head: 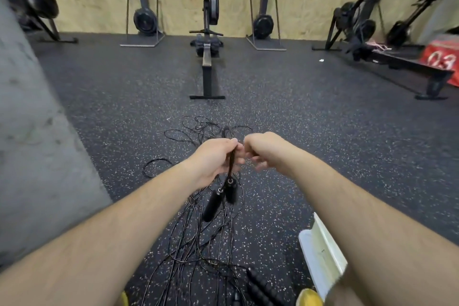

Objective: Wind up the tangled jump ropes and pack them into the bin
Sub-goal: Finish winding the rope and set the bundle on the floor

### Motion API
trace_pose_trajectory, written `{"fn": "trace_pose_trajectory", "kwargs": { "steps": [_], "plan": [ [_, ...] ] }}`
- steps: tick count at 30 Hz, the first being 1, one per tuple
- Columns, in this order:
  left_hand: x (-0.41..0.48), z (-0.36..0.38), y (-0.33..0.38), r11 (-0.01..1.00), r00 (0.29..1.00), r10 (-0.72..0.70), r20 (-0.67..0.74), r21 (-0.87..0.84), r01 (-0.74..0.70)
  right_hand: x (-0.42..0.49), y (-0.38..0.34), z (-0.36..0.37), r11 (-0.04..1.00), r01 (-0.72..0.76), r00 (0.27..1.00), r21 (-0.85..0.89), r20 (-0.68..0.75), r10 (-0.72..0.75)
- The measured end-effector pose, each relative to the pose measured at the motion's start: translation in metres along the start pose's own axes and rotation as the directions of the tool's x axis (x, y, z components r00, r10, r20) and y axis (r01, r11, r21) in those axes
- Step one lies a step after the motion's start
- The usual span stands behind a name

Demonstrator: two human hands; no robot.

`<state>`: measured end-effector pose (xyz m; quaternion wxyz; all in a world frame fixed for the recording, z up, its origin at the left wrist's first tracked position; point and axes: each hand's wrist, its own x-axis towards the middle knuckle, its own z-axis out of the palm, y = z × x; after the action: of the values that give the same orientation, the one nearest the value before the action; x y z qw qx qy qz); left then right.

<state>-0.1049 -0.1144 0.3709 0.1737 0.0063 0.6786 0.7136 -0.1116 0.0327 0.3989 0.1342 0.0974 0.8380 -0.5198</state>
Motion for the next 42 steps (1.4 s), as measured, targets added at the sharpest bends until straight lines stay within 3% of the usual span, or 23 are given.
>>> {"fn": "trace_pose_trajectory", "kwargs": {
  "steps": [4,7,13,21,28,32,35,40,42],
  "plan": [
    [-0.014,0.000,0.000,0.992,0.980,-0.055,0.190,0.122,0.032,0.017,0.003,0.011,0.946,-0.113,0.980,0.304,0.192,0.056],
    [-0.017,0.001,-0.005,0.986,0.973,-0.105,0.206,0.148,0.075,0.025,0.000,0.019,0.915,-0.045,0.984,0.400,0.176,-0.028],
    [-0.014,-0.003,-0.009,0.990,0.992,-0.040,0.123,0.136,0.023,0.026,-0.006,0.021,0.939,0.162,0.978,0.305,0.074,-0.193],
    [-0.005,-0.003,-0.003,0.992,0.996,0.075,0.055,0.097,-0.080,0.021,-0.001,0.002,0.940,0.255,0.943,0.227,0.157,-0.294],
    [-0.004,-0.001,-0.002,0.969,0.987,0.152,0.049,0.189,-0.159,0.020,-0.004,-0.009,0.904,0.344,0.938,0.255,-0.053,-0.342],
    [-0.003,-0.001,0.005,0.949,0.968,0.250,-0.003,0.200,-0.244,0.017,-0.002,-0.014,0.885,0.353,0.924,0.303,0.034,-0.381],
    [-0.006,-0.001,0.010,0.940,0.961,0.275,0.025,0.205,-0.274,0.013,0.002,-0.014,0.903,0.365,0.915,0.229,0.091,-0.393],
    [-0.009,-0.003,0.007,0.945,0.972,0.223,0.072,0.231,-0.233,0.011,-0.002,-0.012,0.898,0.381,0.924,0.223,-0.063,-0.376],
    [-0.009,-0.006,0.007,0.940,0.970,0.236,0.063,0.238,-0.244,0.009,-0.004,-0.013,0.887,0.400,0.915,0.229,-0.050,-0.400]
  ]
}}
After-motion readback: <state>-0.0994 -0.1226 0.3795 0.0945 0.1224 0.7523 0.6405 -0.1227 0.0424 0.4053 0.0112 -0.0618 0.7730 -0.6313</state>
